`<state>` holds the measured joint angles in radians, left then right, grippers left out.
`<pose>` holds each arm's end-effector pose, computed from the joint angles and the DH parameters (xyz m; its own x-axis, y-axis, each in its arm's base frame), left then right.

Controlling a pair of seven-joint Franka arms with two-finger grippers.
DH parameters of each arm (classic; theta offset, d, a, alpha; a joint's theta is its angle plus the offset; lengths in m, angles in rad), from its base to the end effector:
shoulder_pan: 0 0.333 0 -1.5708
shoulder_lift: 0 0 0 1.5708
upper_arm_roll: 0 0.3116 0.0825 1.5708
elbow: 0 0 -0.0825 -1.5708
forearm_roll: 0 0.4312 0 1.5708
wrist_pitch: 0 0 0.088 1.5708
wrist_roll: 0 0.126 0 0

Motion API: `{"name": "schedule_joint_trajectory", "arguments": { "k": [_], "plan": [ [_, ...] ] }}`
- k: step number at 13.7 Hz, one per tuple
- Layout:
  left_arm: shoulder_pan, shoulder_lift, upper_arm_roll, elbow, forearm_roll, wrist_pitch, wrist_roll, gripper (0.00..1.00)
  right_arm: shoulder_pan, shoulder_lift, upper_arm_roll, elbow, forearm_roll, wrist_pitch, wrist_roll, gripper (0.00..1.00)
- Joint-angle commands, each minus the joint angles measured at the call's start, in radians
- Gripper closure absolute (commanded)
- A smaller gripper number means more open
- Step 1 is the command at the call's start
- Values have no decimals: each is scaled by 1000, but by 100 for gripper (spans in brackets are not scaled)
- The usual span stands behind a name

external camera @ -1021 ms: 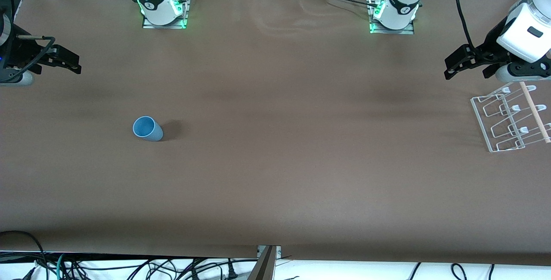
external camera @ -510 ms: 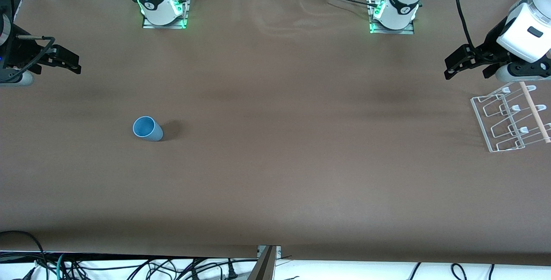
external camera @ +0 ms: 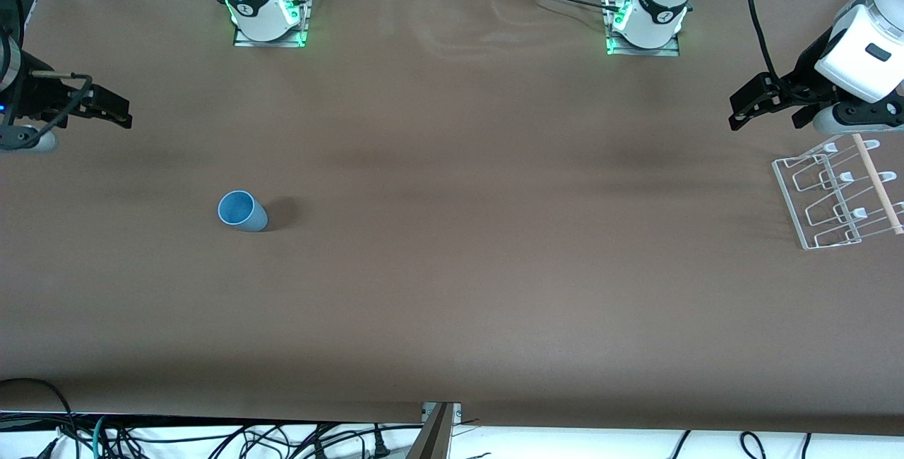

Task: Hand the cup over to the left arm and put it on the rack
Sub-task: 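Reach the right gripper down to the blue cup's base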

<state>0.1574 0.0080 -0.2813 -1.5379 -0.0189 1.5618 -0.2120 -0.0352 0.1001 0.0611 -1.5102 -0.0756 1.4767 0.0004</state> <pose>0.5991 -0.0764 0.6128 0.9961 0.0878 0.0114 0.0875 -0.9959 0.0240 0.6178 0.0043 0.5640 0.9910 0.0187 -0.1328 0.0281 -0.9972 0.0694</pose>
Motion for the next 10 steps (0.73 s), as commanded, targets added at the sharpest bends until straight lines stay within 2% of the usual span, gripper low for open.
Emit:
{"name": "schedule_joint_trajectory", "arguments": {
  "k": [1, 7, 10],
  "plan": [
    [5, 1, -4, 22, -4, -19, 11, 0, -14, 53, 8, 16, -18, 48, -2, 0],
    [5, 1, -4, 22, -4, -20, 10, 0, -42, 191, 8, 8, -15, 128, -7, 0],
    [5, 3, -2, 22, -3, -19, 13, 0, -38, 216, 9, -69, -10, 221, -7, 0]
  ]
}}
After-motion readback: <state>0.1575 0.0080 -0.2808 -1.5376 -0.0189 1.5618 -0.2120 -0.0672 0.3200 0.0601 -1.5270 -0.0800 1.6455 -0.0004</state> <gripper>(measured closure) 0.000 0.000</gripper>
